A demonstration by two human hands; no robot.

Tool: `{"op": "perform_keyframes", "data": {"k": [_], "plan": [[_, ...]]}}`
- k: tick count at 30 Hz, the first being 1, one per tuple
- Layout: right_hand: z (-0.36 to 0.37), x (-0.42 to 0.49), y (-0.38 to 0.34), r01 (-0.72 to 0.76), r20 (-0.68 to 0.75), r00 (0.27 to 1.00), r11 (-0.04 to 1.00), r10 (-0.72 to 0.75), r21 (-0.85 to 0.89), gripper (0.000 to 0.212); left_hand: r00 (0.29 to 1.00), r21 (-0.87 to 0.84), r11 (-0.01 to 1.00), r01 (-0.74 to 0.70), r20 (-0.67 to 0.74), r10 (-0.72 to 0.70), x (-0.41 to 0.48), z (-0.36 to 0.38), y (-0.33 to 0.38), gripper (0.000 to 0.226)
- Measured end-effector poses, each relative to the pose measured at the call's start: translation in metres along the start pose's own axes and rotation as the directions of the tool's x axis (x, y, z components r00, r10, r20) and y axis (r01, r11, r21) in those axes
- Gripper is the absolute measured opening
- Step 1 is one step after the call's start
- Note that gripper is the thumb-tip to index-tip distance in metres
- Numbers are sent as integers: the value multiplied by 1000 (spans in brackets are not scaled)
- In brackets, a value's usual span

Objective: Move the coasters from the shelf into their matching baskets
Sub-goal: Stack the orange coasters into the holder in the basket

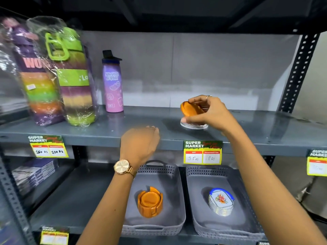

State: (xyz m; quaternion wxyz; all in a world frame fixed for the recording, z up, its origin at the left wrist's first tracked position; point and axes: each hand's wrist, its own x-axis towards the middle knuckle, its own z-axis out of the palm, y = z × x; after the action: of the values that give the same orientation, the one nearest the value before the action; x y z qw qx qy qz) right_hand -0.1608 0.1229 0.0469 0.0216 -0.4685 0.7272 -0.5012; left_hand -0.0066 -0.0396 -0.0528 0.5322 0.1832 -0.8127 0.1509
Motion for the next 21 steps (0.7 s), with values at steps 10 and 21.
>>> {"op": "perform_keyframes", "data": {"k": [10, 21], "plan": [[75, -125, 6, 105, 546, 835, 994, -70, -33, 71, 997, 31, 999, -25, -72, 27, -24, 1, -26, 36], [204, -77, 168, -72, 547, 803, 949, 238, -308, 82, 986, 191, 979, -68, -135, 94, -35, 13, -40, 54]]}}
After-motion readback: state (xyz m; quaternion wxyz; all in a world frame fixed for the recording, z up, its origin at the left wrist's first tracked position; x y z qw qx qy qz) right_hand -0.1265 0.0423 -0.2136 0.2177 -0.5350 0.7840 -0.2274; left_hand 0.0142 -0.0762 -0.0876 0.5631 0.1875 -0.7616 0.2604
